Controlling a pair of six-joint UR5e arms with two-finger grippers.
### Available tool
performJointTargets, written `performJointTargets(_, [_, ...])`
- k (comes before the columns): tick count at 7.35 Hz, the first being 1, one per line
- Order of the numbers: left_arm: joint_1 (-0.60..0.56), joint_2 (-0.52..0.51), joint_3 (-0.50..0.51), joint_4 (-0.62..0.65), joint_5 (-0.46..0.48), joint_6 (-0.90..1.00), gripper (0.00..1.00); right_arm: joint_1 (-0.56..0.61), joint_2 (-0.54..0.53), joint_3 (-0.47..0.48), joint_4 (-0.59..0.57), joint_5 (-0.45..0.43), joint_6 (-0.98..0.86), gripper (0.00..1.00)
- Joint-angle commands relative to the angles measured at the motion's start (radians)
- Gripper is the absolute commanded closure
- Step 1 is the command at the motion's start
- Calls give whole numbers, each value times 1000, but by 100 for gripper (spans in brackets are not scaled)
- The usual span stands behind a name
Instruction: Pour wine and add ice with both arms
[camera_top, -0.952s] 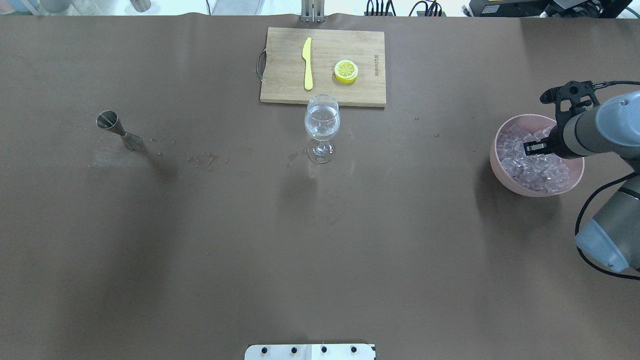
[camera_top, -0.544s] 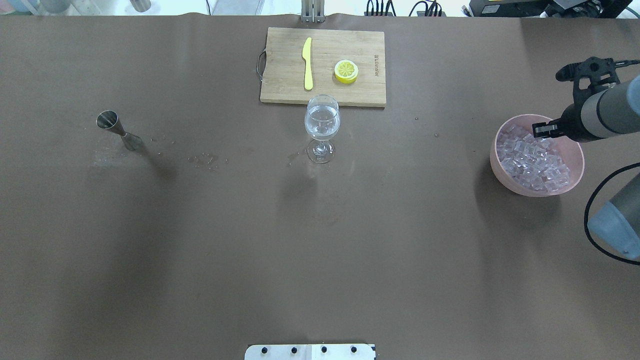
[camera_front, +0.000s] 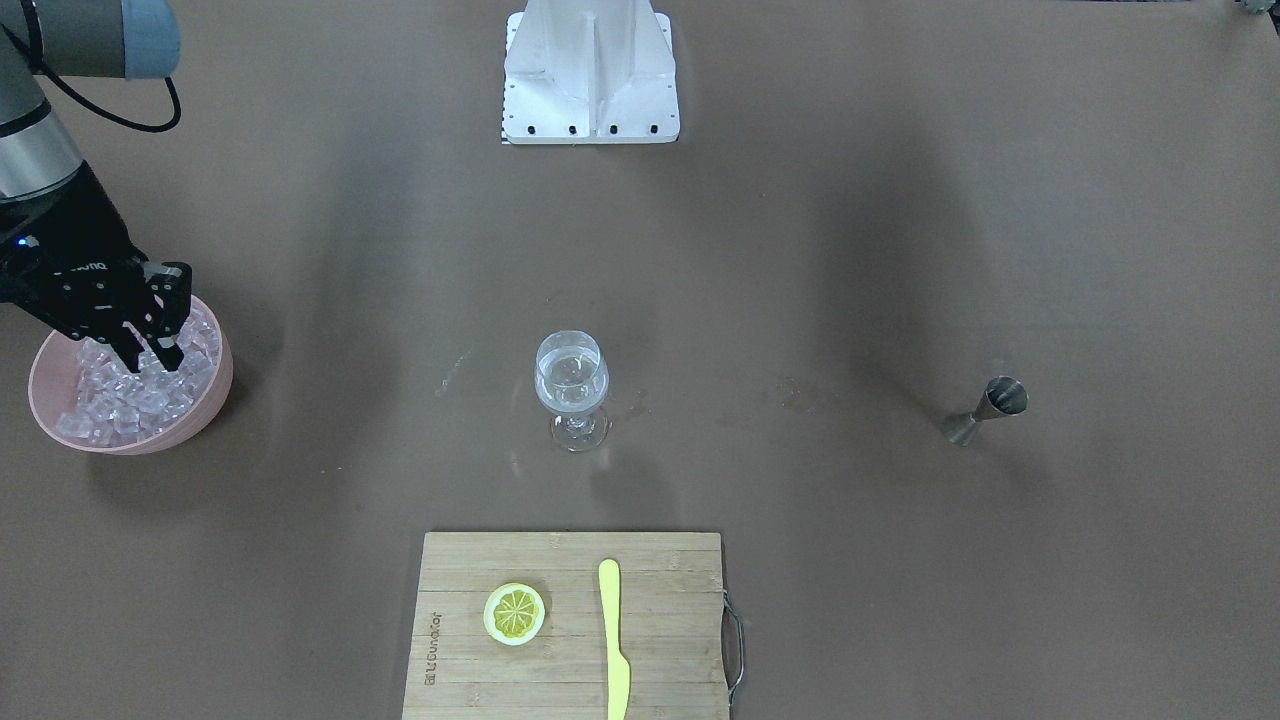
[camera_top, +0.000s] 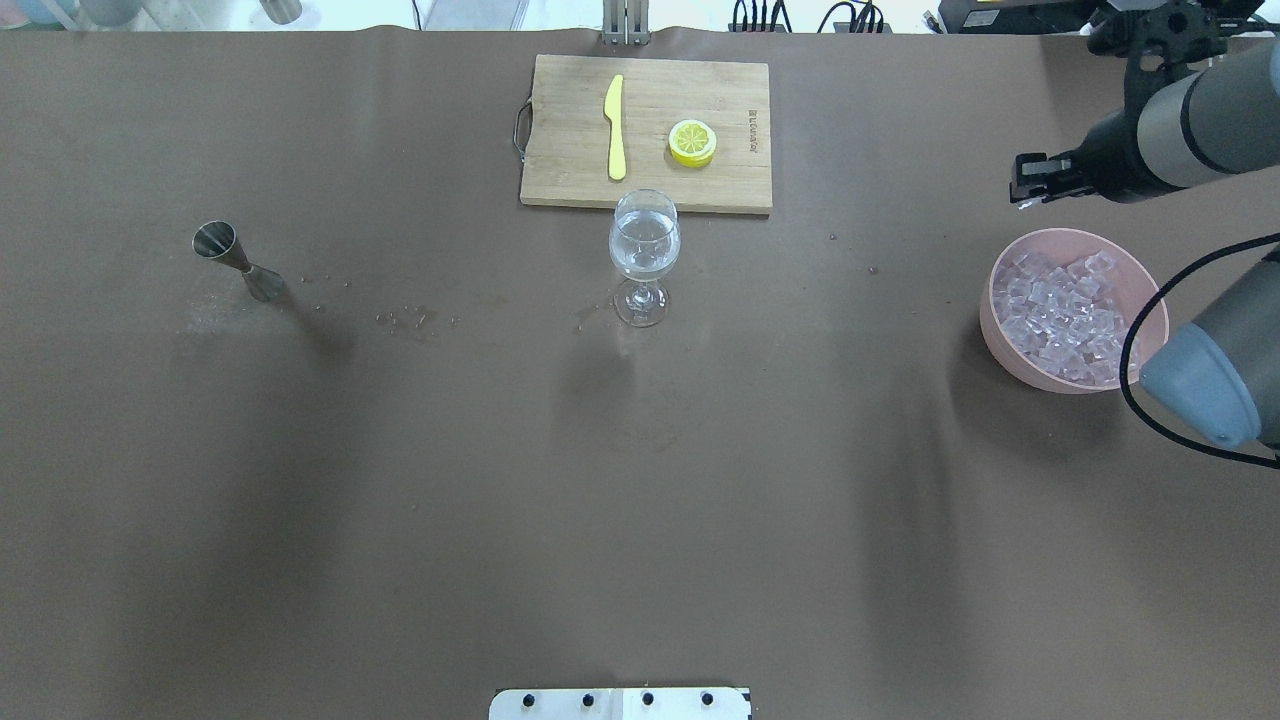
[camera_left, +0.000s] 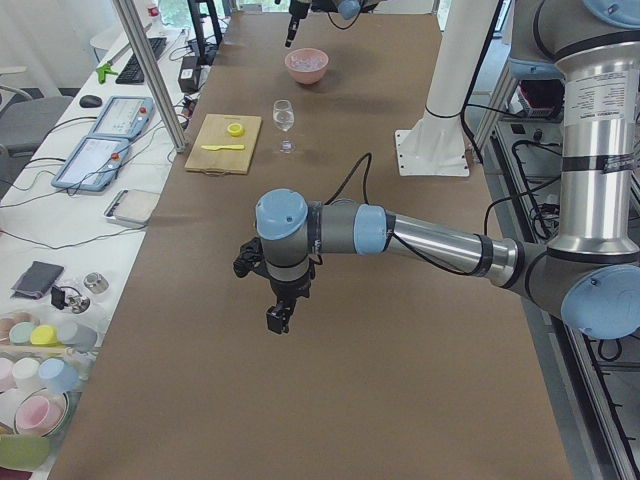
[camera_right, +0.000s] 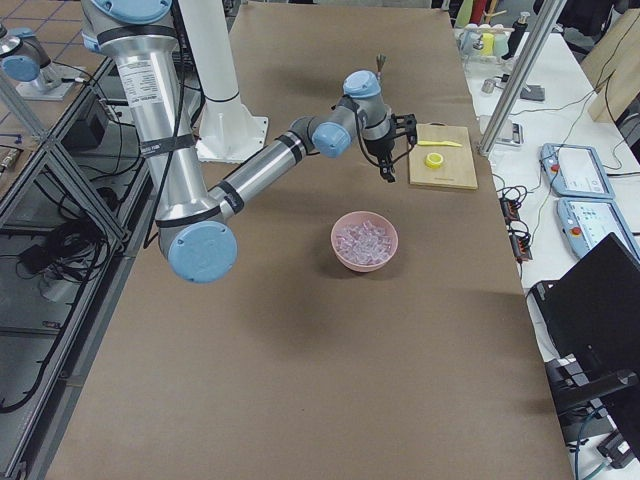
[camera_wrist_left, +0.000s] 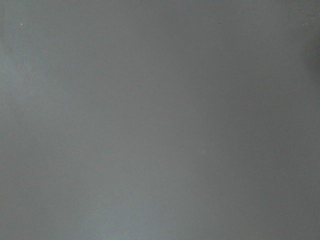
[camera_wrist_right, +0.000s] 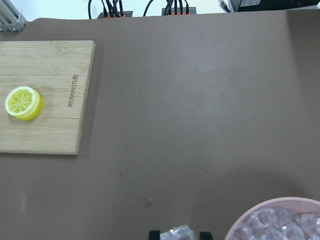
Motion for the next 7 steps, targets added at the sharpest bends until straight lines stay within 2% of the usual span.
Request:
performJointTargets(1, [0, -1, 0, 0, 0, -1, 2, -75, 175, 18, -220, -22, 186, 100])
performJointTargets(3, [0, -1, 0, 0, 0, -1, 2, -222, 289, 0, -279, -187, 410, 100])
performJointTargets(4, [0, -2, -1, 0, -2, -1, 2, -262, 391, -54, -334, -222, 449, 100])
performJointTargets(6, [2, -10, -1, 2, -20, -81, 2, -305, 564, -216, -351, -255, 541, 100])
performJointTargets(7, [2, -12, -1, -1, -50, -199, 2, -308, 579, -233, -353, -255, 543, 100])
